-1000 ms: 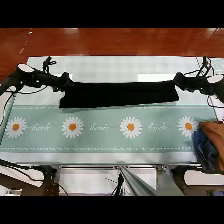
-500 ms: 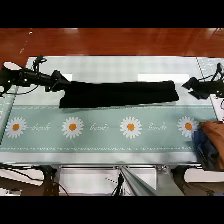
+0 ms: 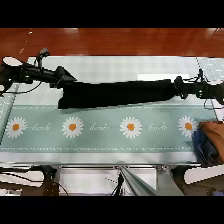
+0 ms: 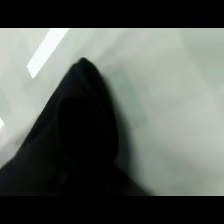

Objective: Fold the shirts.

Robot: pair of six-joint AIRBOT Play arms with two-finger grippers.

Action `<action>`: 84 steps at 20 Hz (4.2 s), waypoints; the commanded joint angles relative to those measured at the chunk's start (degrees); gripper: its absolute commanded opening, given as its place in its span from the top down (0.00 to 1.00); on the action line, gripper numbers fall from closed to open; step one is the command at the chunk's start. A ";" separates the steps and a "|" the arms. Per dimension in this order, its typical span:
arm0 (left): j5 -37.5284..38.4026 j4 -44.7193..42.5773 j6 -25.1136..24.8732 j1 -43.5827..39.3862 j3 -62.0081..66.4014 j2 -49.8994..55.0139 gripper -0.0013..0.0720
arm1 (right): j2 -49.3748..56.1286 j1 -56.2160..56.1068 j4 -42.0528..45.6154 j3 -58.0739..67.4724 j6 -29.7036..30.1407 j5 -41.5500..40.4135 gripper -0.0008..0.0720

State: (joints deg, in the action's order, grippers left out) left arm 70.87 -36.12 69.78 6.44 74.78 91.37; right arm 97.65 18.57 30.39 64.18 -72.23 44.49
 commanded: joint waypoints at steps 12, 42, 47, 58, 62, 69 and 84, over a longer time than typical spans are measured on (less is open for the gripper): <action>-15.85 1.68 0.52 -22.40 0.00 -2.69 0.94 | -34.64 -5.99 17.05 0.02 -8.02 12.20 0.95; -16.26 8.57 -5.42 -18.45 0.00 -14.75 0.94 | -48.02 -25.66 37.44 0.02 -23.04 10.78 0.95; -6.16 -2.16 -0.55 -5.35 -0.02 -26.18 0.94 | -33.62 -41.40 35.67 0.02 -24.37 -8.15 0.95; 2.62 -4.20 -0.52 -3.54 -0.02 -31.23 0.94 | -12.68 -57.59 22.95 0.02 -22.97 -23.37 0.33; 2.67 -7.80 -0.52 -3.48 -0.02 -31.23 0.94 | -20.41 -46.93 36.89 0.02 -22.43 -5.70 0.33; 2.73 -11.54 -0.48 -3.48 -0.02 -31.23 0.94 | -33.51 -15.02 55.58 -3.65 -18.58 26.75 0.33; 2.95 -11.52 0.59 -3.50 -2.14 -31.23 0.94 | -20.46 -24.17 -6.47 -29.90 -1.92 -8.87 0.26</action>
State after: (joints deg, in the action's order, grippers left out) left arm 73.69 -47.62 70.11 2.92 73.10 60.18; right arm 73.38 -0.99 33.19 35.20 -76.03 43.55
